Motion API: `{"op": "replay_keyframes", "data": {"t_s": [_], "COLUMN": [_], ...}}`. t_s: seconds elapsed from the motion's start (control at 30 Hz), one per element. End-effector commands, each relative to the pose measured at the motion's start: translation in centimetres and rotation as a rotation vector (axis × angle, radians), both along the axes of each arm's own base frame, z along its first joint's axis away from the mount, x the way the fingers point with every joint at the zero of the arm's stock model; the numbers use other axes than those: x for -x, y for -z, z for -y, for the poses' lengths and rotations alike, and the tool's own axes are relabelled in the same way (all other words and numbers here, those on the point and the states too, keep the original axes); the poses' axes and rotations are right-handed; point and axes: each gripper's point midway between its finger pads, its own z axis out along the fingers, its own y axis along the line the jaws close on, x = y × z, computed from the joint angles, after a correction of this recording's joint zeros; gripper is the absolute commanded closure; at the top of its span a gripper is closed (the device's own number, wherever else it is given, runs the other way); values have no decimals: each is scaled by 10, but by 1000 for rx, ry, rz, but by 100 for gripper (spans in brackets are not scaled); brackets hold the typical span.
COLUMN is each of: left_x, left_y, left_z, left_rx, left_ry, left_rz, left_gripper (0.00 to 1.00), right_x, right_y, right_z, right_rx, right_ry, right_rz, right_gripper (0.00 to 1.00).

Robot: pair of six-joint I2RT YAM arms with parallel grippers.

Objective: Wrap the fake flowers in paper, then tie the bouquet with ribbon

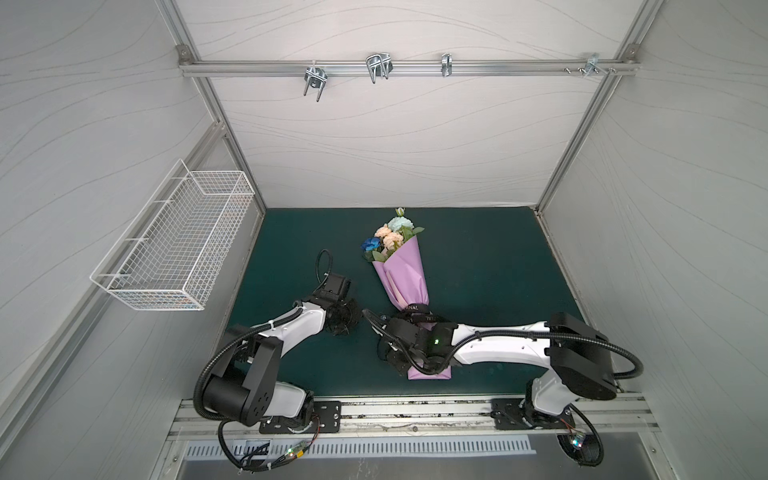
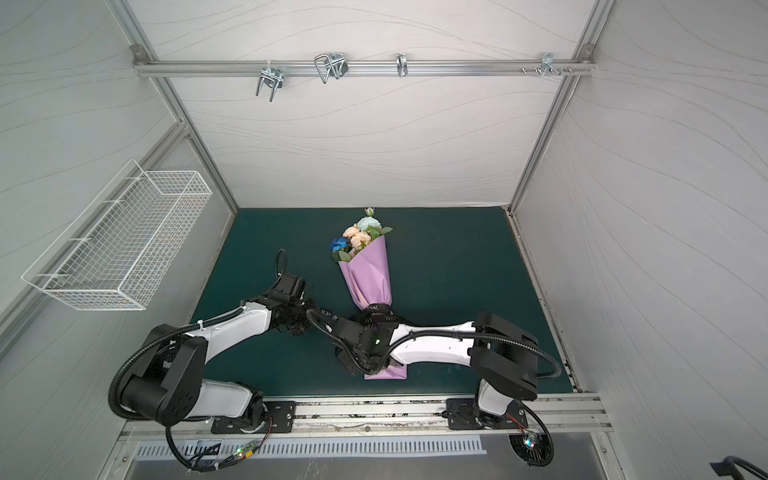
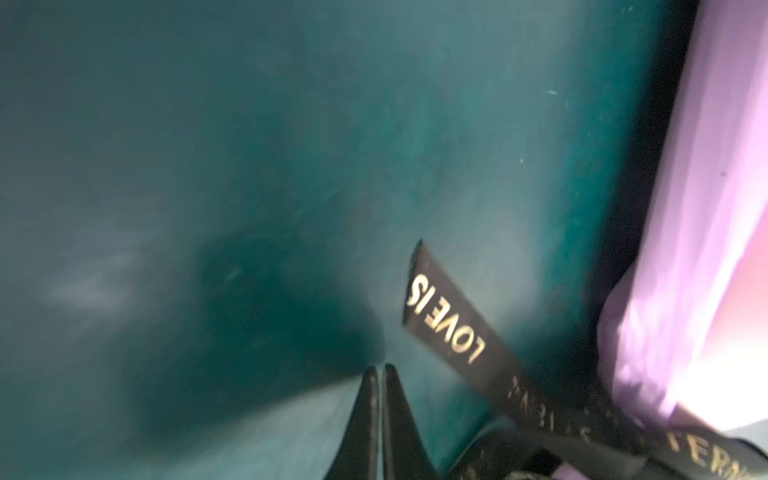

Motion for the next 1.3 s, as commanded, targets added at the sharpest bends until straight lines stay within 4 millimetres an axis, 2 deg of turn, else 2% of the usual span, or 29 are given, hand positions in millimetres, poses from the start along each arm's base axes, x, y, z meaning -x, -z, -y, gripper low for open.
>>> {"op": "replay_keyframes", "data": {"t_s": [0.0, 0.13, 0.23, 0.3, 0.4, 0.47, 0.53, 0.63, 0.77, 0.9, 1.1, 1.2, 1.27], "left_x": [-15, -28, -44, -55, -66, -67, -70, -68, -52, -30, -27, -24, -23], "left_y": [-36, -64, -90, -109, -134, -141, -147, -151, -133, -119, -95, -81, -74], "left_z": [-4, 13, 35, 54, 88, 113, 132, 154, 174, 187, 183, 176, 171], "left_rx": [-42, 21, 81, 90, 11, -10, 40, 111, 108, 95, 49, 19, -5], "left_ry": [43, 129, 231, 347, 579, 733, 819, 943, 1143, 1327, 1401, 1418, 1421], "left_rz": [85, 189, 322, 434, 638, 753, 816, 860, 842, 804, 699, 640, 618], "left_gripper": [89, 88, 86, 84, 80, 78, 78, 78, 78, 78, 75, 65, 64], "right_x": [0, -21, -44, -59, -76, -85, -94, -99, -101, -101, -99, -104, -106], "right_y": [-34, -65, -74, -73, -69, -65, -56, -47, -40, -31, -26, -23, -22], "right_z": [4, 30, 67, 93, 130, 150, 168, 184, 191, 187, 165, 160, 158], "right_rx": [-66, -114, -115, -103, -90, -68, -33, -5, -6, -14, -81, -75, -73], "right_ry": [-25, 49, 152, 230, 336, 390, 435, 470, 505, 504, 424, 422, 418], "right_rz": [3, 52, 78, 82, 88, 94, 92, 72, 36, -8, -53, -56, -58], "right_gripper": [65, 65, 66, 66, 64, 61, 59, 56, 54, 51, 49, 49, 49]}}
